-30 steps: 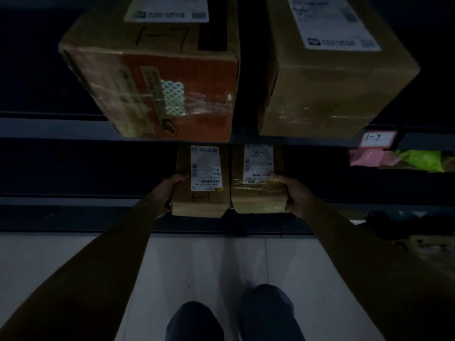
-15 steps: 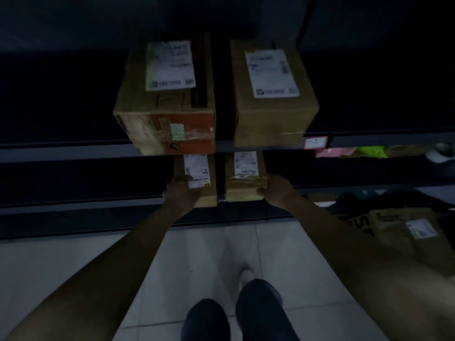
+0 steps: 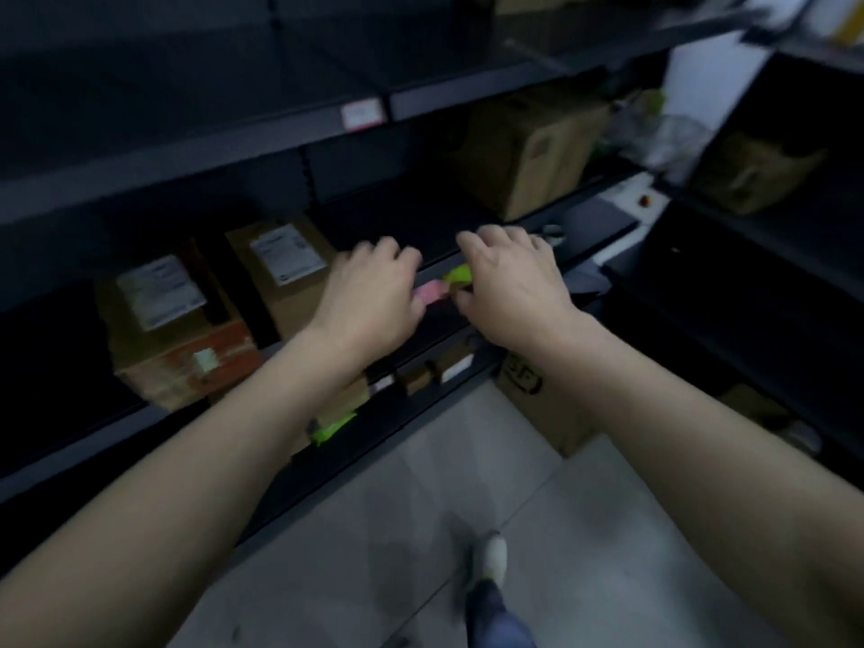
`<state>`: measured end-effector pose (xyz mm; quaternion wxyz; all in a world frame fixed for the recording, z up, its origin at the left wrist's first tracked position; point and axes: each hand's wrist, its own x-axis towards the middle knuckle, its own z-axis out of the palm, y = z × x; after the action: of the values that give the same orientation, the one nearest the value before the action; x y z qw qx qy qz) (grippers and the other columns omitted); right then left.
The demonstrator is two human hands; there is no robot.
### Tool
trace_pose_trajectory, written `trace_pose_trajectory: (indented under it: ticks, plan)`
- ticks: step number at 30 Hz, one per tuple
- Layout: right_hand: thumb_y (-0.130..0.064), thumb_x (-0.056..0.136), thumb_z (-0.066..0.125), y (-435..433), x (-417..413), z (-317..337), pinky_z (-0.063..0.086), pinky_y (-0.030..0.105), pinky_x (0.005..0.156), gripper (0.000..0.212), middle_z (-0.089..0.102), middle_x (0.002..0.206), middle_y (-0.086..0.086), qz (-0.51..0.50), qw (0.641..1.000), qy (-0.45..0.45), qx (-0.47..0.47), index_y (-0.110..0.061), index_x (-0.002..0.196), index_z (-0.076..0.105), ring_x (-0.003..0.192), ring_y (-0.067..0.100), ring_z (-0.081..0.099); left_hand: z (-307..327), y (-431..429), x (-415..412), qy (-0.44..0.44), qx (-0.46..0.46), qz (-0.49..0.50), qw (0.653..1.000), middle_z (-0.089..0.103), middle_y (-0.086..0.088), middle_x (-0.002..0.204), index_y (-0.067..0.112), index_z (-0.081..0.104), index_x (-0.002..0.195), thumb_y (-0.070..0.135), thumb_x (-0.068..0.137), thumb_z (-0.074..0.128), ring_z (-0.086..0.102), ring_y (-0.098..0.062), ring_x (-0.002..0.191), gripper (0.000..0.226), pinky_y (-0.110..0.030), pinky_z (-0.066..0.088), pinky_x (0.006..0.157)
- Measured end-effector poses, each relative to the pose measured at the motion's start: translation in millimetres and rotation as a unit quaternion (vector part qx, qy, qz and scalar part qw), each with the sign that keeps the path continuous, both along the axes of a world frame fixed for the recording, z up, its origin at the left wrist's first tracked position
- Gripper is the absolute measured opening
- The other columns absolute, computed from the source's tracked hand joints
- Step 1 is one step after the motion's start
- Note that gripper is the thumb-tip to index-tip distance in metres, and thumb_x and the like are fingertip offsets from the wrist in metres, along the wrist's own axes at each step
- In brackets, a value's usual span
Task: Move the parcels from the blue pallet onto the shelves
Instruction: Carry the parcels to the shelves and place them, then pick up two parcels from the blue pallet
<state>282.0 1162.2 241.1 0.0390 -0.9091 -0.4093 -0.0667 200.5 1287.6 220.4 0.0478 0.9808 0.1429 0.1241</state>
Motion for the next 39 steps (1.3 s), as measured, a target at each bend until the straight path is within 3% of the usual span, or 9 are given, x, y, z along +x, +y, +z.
trace_pose_trajectory:
  ticks: [3, 9, 15, 23, 32, 39]
  plan:
    - [-0.033, 0.087, 0.058, -62, -6, 45, 0.029, 0.045, 0.103, 0.047, 0.051, 0.129, 0.009, -0.067, 0.995, -0.069, 0.029, -0.016, 0.13, 0.046, 0.122, 0.032, 0.042, 50, -51, 15, -0.062, 0.096, -0.063, 0.992, 0.055, -0.013, 0.12, 0.012, 0.052, 0.125, 0.034, 0.089, 0.054, 0.052, -0.034, 0.109, 0.042, -0.046, 0.041, 0.088]
    - [-0.038, 0.088, 0.058, -204, -24, 100, 0.028, 0.046, 0.105, 0.056, 0.047, 0.135, 0.012, -0.21, 0.963, -0.166, 0.027, -0.014, 0.135, 0.042, 0.127, 0.035, 0.039, 115, -167, 37, -0.136, 0.119, -0.208, 0.961, 0.055, -0.017, 0.12, 0.008, 0.053, 0.123, 0.03, 0.086, 0.059, 0.051, -0.039, 0.108, 0.044, -0.048, 0.04, 0.087]
    - [-0.037, 0.089, 0.058, -371, -56, 117, 0.026, 0.047, 0.108, 0.059, 0.046, 0.136, 0.012, -0.368, 0.912, -0.182, 0.007, -0.013, 0.139, 0.038, 0.129, 0.034, 0.037, 136, -345, 54, -0.183, 0.1, -0.369, 0.906, 0.054, -0.016, 0.121, 0.009, 0.052, 0.124, 0.028, 0.085, 0.059, 0.05, -0.038, 0.111, 0.044, -0.048, 0.04, 0.089]
    - [-0.036, 0.088, 0.059, -604, -128, 101, 0.025, 0.046, 0.109, 0.055, 0.047, 0.135, 0.011, -0.568, 0.813, -0.13, -0.011, -0.014, 0.135, 0.042, 0.129, 0.033, 0.037, 117, -603, 41, -0.165, 0.028, -0.566, 0.807, 0.054, -0.014, 0.124, 0.01, 0.051, 0.127, 0.028, 0.089, 0.057, 0.049, -0.035, 0.114, 0.043, -0.047, 0.038, 0.094]
    - [-0.035, 0.089, 0.058, -781, -223, 74, 0.027, 0.046, 0.107, 0.051, 0.05, 0.133, 0.011, -0.752, 0.653, -0.087, -0.001, -0.016, 0.134, 0.046, 0.126, 0.034, 0.041, 90, -826, -3, -0.112, -0.038, -0.736, 0.666, 0.053, -0.009, 0.127, 0.012, 0.049, 0.131, 0.03, 0.09, 0.056, 0.049, -0.03, 0.115, 0.046, -0.042, 0.038, 0.095]
    - [-0.03, 0.091, 0.055, -876, -237, 27, 0.037, 0.046, 0.098, 0.044, 0.055, 0.128, 0.013, -0.825, 0.565, -0.024, 0.012, -0.012, 0.13, 0.05, 0.119, 0.034, 0.047, 38, -950, 15, 0.011, -0.094, -0.779, 0.619, 0.054, -0.006, 0.126, 0.014, 0.052, 0.129, 0.029, 0.091, 0.055, 0.048, -0.026, 0.115, 0.041, -0.041, 0.039, 0.098]
